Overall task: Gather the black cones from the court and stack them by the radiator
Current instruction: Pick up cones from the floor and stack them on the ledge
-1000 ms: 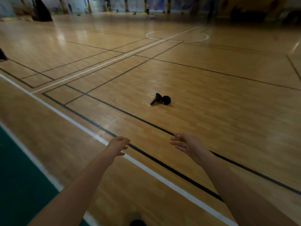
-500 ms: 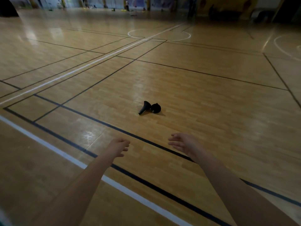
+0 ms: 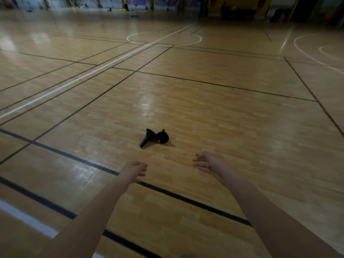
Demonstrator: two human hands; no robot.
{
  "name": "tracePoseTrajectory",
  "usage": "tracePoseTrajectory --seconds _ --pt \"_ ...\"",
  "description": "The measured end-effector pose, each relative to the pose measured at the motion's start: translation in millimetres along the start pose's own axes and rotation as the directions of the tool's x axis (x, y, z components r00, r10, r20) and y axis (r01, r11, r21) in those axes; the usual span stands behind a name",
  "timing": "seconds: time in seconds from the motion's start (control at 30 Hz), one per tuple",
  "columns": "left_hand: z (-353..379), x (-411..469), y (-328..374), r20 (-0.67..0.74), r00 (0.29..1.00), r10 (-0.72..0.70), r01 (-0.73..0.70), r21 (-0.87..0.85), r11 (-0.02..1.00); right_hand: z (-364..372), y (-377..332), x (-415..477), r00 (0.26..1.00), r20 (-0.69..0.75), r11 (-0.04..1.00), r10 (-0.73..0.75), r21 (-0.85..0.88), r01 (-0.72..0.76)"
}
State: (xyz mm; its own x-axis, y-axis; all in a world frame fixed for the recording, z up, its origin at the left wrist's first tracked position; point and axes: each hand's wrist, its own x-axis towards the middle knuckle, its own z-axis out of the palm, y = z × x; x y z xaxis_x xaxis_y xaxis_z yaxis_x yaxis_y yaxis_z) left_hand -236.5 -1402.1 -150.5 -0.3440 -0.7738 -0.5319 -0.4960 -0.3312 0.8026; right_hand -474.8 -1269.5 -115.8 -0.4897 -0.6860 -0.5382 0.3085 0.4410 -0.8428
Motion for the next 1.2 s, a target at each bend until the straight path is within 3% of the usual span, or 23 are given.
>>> tracePoseTrajectory --seconds 0.47,0.73,1.2 --pt "20.7 222.1 154.9 -0.014 1.000 -0.023 0.023 -0.009 1.000 -13.0 -157.1 254.7 0.997 0.080 0.999 -0.021 -0.023 0.023" --pt "-18.3 365.4 240.7 -0.050 0.995 -0.088 0.084 -0.075 0.994 10.3 -272.3 404.0 0.996 0.061 0.975 -0.060 -0.208 0.071" --pt "17.6 566.0 370.0 -0.161 0.981 -0.107 0.081 -0.161 0.984 -12.6 -409.4 642.5 0.982 0.172 0.976 -0.080 -0.187 0.113"
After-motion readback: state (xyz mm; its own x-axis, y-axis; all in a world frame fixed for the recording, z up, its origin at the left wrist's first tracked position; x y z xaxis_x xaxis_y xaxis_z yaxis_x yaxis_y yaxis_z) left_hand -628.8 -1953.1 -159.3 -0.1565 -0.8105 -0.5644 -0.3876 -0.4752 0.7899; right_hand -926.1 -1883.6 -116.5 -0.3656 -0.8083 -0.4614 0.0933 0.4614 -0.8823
